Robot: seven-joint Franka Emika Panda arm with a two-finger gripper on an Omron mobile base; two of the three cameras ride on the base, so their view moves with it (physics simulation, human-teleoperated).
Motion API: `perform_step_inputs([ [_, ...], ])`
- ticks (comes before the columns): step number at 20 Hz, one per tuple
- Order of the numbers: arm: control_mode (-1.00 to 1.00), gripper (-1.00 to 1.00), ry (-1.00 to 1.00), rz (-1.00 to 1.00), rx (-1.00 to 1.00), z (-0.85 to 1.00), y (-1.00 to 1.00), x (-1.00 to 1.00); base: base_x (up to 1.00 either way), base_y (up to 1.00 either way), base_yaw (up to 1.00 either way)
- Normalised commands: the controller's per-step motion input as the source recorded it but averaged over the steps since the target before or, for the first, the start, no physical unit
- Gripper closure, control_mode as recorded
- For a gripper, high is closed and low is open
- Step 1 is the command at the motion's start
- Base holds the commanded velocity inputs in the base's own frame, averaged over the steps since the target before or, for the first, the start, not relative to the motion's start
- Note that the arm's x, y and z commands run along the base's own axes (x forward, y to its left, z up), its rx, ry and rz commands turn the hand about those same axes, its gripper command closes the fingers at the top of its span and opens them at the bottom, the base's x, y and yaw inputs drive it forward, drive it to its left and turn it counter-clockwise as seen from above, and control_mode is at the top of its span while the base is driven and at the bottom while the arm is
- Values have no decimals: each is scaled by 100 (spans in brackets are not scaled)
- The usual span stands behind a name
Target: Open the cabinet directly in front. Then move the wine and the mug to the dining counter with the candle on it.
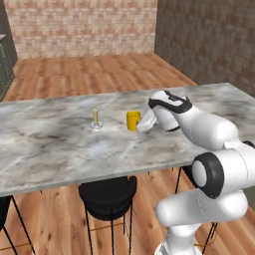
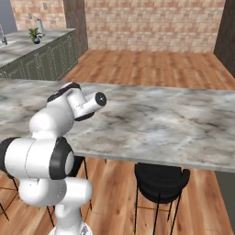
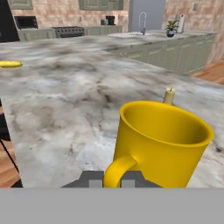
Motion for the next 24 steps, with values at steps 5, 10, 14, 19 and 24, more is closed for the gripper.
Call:
perform_step_inputs([
  [5,-100,100,-3,0,5,-11,0,0,0,0,0],
  [10,-100,100,0,0,0,0,1,3,0,0,0],
  [14,-100,100,0,0,0,0,15,34,0,0,0],
  [19,-100,100,0,0,0,0,26,59,0,0,0],
  [24,-100,100,0,0,0,-8,9,27,0,0,0],
])
